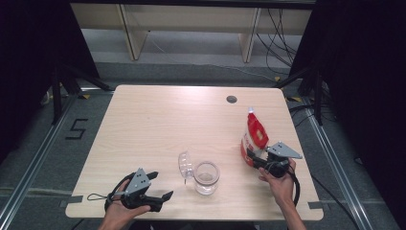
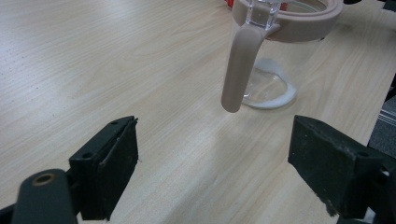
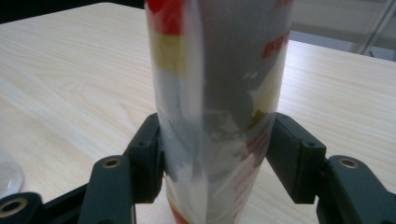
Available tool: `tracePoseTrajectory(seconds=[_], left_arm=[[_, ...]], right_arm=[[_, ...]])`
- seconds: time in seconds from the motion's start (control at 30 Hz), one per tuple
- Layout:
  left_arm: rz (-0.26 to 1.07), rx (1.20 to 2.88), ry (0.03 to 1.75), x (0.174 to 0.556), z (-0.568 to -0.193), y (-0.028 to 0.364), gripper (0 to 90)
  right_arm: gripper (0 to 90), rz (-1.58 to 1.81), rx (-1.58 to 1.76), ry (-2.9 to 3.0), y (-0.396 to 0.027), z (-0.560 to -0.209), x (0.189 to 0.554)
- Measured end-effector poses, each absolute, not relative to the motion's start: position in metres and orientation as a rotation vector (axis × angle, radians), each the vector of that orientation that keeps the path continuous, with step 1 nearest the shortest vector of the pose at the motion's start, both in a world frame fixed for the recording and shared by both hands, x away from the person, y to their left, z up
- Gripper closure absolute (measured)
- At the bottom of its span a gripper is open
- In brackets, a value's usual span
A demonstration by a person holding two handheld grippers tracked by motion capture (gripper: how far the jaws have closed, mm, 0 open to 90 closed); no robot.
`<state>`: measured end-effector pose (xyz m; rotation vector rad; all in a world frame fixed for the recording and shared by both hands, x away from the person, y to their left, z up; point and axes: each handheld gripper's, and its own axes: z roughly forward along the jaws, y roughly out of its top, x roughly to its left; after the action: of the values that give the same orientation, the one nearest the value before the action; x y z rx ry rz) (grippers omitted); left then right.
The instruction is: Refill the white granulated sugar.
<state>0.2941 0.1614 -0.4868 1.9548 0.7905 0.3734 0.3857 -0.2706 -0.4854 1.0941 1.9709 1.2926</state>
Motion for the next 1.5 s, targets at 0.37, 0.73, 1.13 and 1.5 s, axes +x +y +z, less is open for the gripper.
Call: tracePoseTrajectory(seconds=[0.37,0.73,1.13,1.5], left_arm=[[0.371,1.953,0.789,0.294,-0.486,0.161,15.8],[0.386,1.97,0.758,0.296,-0.486,0.162,15.8],[0.372,1.959,0.79,0.294,-0.486,0.16,15.8],[0.364,1.956,0.782,0.294,-0.488,0.157,15.9]], right_arm=[[46.3,1.354,1.001,2.085,-0.277,-0.485,0.377],[46.2,1.381,0.943,2.118,-0.28,-0.485,0.368],[18.0,1.408,1.028,1.989,-0.271,-0.494,0.364],[21.9,1.419,0.988,1.964,-0.263,-0.501,0.37]])
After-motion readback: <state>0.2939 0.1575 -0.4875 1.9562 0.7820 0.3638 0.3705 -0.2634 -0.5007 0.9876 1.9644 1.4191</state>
